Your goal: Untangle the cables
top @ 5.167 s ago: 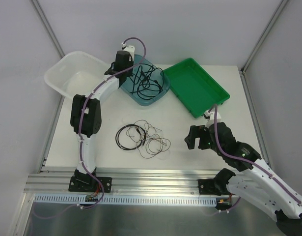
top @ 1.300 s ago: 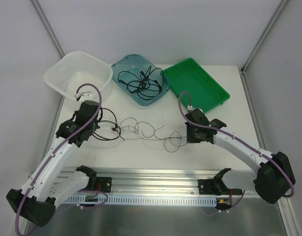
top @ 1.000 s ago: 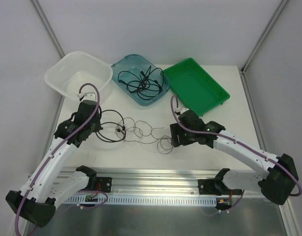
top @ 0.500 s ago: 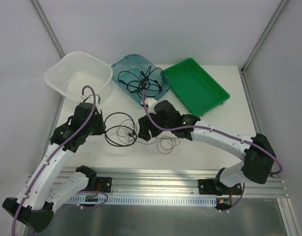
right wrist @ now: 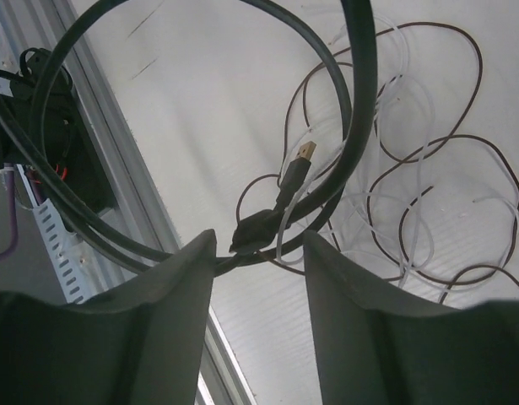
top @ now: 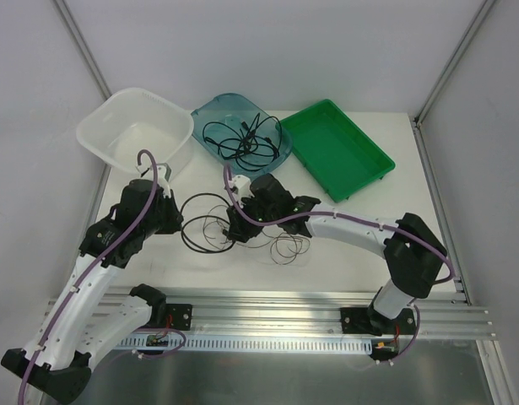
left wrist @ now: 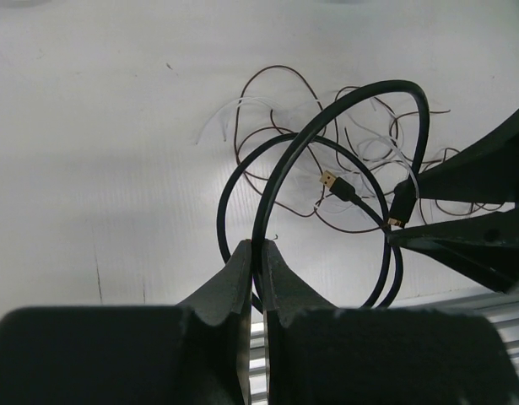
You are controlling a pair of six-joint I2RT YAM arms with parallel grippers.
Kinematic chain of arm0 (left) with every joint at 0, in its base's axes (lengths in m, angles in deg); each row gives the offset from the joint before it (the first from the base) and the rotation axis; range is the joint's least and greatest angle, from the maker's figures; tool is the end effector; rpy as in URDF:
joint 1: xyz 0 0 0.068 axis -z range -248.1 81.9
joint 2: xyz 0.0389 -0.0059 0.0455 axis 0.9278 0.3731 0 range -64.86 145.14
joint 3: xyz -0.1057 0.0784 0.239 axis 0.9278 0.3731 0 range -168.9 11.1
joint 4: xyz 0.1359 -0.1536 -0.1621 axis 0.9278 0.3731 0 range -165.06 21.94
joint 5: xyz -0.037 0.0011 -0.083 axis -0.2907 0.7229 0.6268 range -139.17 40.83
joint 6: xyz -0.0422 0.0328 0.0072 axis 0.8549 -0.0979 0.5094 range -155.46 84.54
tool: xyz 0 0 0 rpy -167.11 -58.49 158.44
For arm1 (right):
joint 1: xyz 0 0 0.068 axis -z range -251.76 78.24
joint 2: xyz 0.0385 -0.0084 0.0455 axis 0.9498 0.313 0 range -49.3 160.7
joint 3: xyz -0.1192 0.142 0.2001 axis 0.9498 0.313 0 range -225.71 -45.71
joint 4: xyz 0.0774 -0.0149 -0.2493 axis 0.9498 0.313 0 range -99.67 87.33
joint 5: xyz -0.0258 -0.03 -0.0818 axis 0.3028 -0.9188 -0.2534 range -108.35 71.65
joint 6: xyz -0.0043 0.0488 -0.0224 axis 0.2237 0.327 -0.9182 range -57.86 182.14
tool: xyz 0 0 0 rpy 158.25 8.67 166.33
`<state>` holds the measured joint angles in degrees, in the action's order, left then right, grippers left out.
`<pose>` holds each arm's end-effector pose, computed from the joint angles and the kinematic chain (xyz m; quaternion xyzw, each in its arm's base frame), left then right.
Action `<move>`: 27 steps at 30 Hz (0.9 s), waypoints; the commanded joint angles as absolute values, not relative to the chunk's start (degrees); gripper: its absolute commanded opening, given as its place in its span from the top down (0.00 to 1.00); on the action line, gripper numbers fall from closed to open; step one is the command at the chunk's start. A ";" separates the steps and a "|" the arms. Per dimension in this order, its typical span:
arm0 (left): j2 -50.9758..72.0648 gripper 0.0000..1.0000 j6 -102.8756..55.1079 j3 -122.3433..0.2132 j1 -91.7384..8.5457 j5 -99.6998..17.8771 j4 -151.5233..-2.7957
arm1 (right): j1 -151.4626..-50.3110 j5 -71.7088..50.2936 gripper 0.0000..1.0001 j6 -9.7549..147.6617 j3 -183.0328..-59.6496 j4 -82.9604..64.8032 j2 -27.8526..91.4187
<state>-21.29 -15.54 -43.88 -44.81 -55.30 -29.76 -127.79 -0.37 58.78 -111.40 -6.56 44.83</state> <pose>0.1372 -0.0549 0.3417 0.0007 0.8816 -0.1290 0.4541 0.2003 0.3171 0.2565 -0.4933 0.7110 0.3361 0.3717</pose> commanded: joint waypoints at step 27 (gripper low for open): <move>-20.12 1.00 -9.36 -45.15 -44.54 -72.99 -31.55 | -126.96 -11.84 0.99 56.95 -91.86 1.57 19.71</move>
